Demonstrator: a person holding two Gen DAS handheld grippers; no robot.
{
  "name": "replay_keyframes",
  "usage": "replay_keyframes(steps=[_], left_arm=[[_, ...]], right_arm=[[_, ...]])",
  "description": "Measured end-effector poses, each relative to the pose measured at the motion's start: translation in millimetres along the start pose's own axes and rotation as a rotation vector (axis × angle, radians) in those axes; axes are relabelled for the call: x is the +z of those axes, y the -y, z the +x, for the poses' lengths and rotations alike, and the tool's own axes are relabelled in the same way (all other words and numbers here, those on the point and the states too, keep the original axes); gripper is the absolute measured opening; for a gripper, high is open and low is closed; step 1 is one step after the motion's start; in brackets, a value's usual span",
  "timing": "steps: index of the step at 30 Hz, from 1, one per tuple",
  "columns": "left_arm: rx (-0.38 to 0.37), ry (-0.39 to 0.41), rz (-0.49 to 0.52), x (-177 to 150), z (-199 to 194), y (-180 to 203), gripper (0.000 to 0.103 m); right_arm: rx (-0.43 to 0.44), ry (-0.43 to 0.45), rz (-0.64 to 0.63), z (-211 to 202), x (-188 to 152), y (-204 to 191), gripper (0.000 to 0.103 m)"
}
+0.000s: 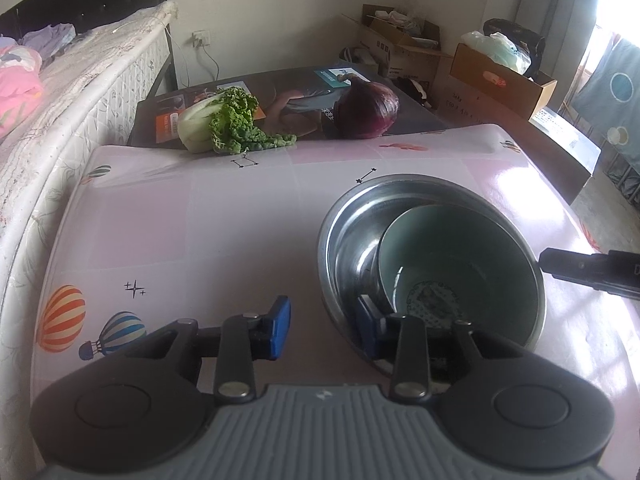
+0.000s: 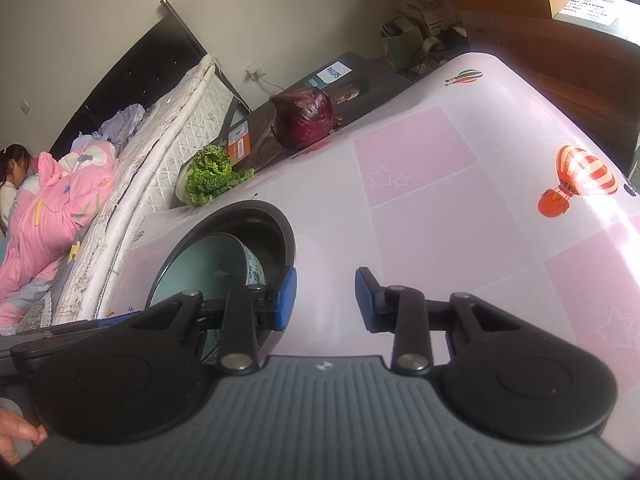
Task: Organize plates and bowls
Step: 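Move both tools to the steel bowl and close on its rim, then lift the steel bowl with nested green bowl and carry toward the plates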
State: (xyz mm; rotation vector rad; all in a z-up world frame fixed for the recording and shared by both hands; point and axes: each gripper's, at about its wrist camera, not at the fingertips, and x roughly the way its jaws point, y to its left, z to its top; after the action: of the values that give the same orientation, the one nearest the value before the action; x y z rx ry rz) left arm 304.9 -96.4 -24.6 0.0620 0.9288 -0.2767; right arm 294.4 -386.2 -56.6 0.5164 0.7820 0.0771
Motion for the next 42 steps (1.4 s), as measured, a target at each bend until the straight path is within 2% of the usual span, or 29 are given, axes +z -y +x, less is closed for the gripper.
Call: replay_keyframes(steps=[9,18,24,31,37,39,42], left_arm=[[-0.044,-0.055,-0.071,7.9,15.3,-8.5,0.028],[-0.068,-0.076,-0.109,11.9,26.4,-9.6,0.016],[-0.097,-0.086,-0.149,13.6,30.7,-15.6,0.013],[-0.132,-0.093,-0.211,13.4,34.5,-22.9,0.012],[-0.142,-0.093,-0.235,12.4,33.9,-25.1,0.011],[-0.140,-0.095,-0.242,12.5,33.8,-24.8,0.011],[-0.143,-0.094,-0.251,11.4,32.6,-24.9,0.011]], right_arm=[[0.084,-0.057,0.064,9.1,5.6,6.2,0.027],[0.098,-0.115,0.067,26.6,7.3,1.1,0.025],[0.112,-0.118,0.087,37.6,9.1,0.2,0.018],[0.117,-0.118,0.119,48.5,9.9,2.2,0.018],[0.170,-0.128,0.213,54.6,7.5,12.3,0.017],[0.182,-0.117,0.214,53.7,6.5,11.2,0.013],[0.159,-0.102,0.183,51.0,5.9,4.7,0.012]])
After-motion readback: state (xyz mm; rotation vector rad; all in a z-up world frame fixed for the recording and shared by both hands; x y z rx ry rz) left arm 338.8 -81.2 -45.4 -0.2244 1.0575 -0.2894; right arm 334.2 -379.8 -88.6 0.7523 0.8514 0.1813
